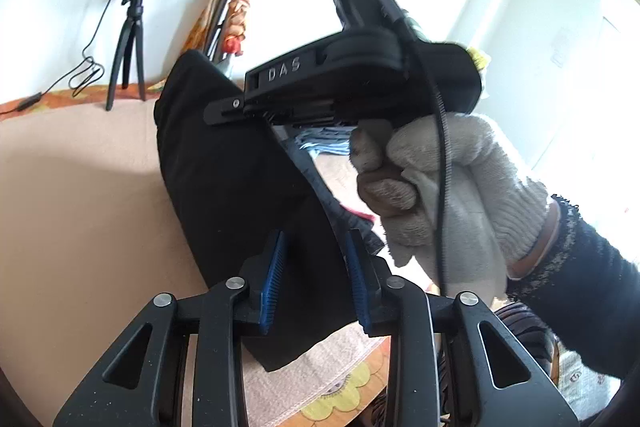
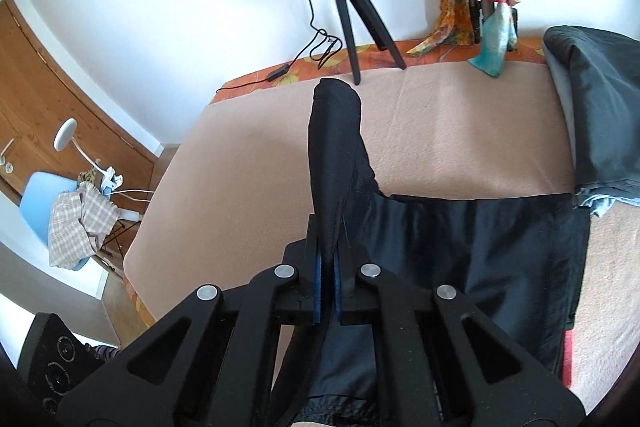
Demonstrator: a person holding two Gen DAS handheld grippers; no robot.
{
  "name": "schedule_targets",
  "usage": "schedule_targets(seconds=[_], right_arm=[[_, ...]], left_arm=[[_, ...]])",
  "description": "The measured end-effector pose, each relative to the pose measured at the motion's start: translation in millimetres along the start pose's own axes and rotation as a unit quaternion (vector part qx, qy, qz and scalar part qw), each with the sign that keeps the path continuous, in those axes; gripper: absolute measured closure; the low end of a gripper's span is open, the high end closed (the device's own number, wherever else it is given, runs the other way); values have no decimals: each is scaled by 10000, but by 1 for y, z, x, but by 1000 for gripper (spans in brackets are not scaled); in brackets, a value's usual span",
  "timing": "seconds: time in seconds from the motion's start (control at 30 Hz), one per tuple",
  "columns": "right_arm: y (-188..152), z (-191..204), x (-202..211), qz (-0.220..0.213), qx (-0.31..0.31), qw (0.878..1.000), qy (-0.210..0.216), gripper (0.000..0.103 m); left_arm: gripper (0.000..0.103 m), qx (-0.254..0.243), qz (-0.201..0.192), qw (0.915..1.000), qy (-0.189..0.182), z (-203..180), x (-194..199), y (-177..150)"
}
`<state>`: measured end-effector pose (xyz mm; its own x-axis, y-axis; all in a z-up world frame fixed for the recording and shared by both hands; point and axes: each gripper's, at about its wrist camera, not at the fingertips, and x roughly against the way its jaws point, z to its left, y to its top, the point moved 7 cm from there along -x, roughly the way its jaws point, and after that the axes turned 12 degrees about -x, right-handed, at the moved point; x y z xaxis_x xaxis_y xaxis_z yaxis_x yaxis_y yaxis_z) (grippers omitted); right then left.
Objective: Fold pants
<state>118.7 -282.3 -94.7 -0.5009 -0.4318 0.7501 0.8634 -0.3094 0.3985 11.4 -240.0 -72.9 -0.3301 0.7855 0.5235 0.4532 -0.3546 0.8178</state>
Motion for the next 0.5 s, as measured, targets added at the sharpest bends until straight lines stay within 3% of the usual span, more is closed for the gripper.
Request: schedule_targets(seconds=[0.07, 0.2, 0.3, 0.4, 0.5], right_arm=[[3, -15, 8, -47, -93, 9999, -26, 98], [4, -42, 16, -93, -258, 9996, -40, 98], [3, -54, 20, -142, -409, 9991, 24, 98], [1, -68, 23, -180, -549, 9983, 93, 98], [0, -85, 21, -109, -621, 9980, 16, 98]], left_arm=[[60, -187, -169, 9997, -22, -5, 10, 7], [60, -358, -294, 9982, 371, 11, 22, 7], [60, -240, -87, 9966, 780, 35, 11, -2], [60, 44, 193, 9967, 791, 57, -11, -10], [60, -22, 438, 9957, 820, 58, -28, -17]])
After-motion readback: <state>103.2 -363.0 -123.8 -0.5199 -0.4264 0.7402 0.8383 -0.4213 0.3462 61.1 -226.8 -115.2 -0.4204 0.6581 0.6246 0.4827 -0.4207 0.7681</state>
